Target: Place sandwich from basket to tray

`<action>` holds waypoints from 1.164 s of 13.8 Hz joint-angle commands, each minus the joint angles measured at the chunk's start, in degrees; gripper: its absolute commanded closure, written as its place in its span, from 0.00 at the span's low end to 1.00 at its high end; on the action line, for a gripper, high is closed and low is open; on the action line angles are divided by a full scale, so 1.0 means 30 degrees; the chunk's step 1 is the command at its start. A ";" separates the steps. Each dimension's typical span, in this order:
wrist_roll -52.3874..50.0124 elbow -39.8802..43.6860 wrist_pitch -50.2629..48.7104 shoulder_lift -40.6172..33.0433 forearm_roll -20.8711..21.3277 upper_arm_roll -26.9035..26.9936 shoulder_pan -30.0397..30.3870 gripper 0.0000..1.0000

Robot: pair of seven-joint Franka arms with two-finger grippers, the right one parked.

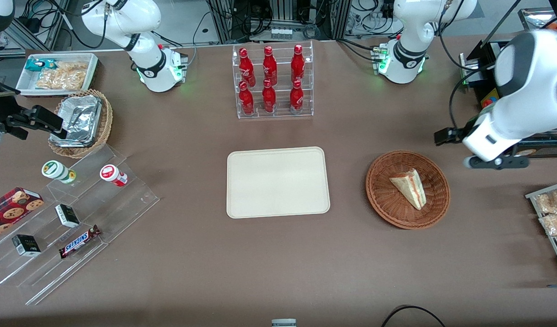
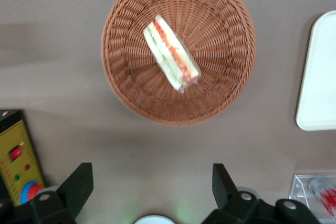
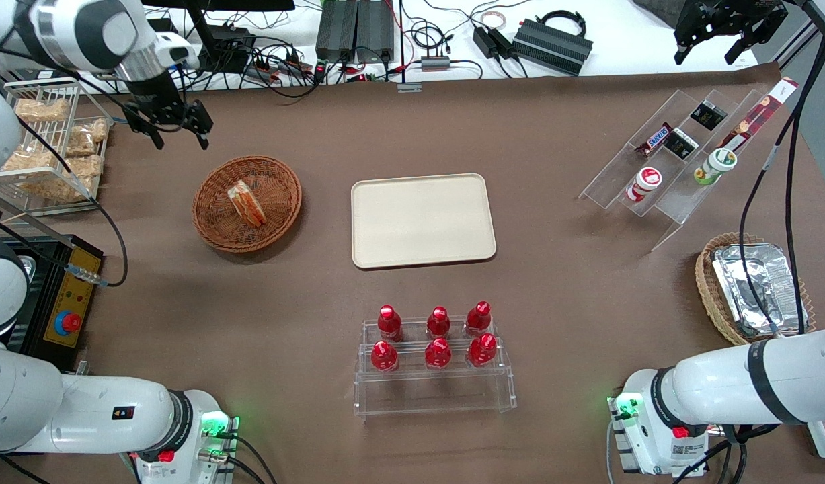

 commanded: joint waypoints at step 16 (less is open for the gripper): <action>-1.4227 -0.6655 1.1652 0.2383 -0.0038 0.0024 -0.1057 0.00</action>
